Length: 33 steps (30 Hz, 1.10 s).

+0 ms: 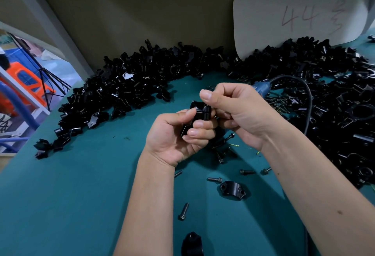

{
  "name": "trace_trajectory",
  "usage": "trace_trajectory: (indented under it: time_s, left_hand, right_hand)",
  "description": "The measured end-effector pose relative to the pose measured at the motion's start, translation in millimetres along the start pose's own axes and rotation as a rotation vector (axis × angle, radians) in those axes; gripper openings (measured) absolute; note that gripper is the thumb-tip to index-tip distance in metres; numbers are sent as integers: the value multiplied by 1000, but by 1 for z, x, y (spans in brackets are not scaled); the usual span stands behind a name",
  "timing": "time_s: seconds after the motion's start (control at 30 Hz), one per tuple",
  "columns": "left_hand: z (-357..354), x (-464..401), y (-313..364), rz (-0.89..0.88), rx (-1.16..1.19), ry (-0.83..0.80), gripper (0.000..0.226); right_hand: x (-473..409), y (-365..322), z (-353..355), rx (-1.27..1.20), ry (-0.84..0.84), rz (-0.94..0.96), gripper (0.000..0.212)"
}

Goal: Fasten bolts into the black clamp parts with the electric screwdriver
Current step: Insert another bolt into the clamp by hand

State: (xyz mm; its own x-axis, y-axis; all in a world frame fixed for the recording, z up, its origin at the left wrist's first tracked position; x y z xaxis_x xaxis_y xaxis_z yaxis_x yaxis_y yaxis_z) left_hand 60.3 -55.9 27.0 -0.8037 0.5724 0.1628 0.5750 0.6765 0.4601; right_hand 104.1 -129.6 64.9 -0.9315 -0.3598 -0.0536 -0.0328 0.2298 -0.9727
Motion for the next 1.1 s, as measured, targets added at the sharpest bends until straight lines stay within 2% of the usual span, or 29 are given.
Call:
trace_trajectory:
  time_s: [0.23,0.43,0.6,0.7,0.8,0.93,1.03,1.1]
  left_hand:
    - [-1,3,2,-1,-3,-8,26]
    - [0,5,6,-39,-82,-13,29]
    - [8,9,18,-145,-173,22,40]
    - [18,8,29,-262,-374,174,32]
    - [24,8,41,-391,-706,385,15]
    - [21,5,46,-535,-866,459,20]
    - [15,0,41,-562,-777,393,13]
    - [10,-2,37,-517,-674,315,18]
  right_hand:
    - [2,1,-5,-78,-129,-2,24]
    - [0,-2,0,17,-9,60,20]
    - [-3,-2,0,60,92,146,22]
    - [-5,-3,7,103,153,197,24]
    - [-6,-7,18,313,276,275,22]
    - [-4,-9,30,538,423,313,31]
    - [-6,-4,35,342,408,252,26]
    - [-7,-2,36,181,362,217,21]
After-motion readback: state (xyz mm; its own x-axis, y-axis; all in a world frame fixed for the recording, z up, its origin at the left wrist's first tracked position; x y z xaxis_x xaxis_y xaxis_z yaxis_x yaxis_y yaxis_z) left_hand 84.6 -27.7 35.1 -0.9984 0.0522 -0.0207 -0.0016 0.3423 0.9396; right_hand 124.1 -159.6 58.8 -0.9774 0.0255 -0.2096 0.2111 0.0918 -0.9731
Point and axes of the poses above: each hand's wrist, its own x-axis away from the middle knuckle, its own z-axis out of the back of the hand, y = z × x, the point moved 9 cm from there along -x, towards the middle knuckle, and after that the axes turned 6 degrees about y, right-handed, at the moved point
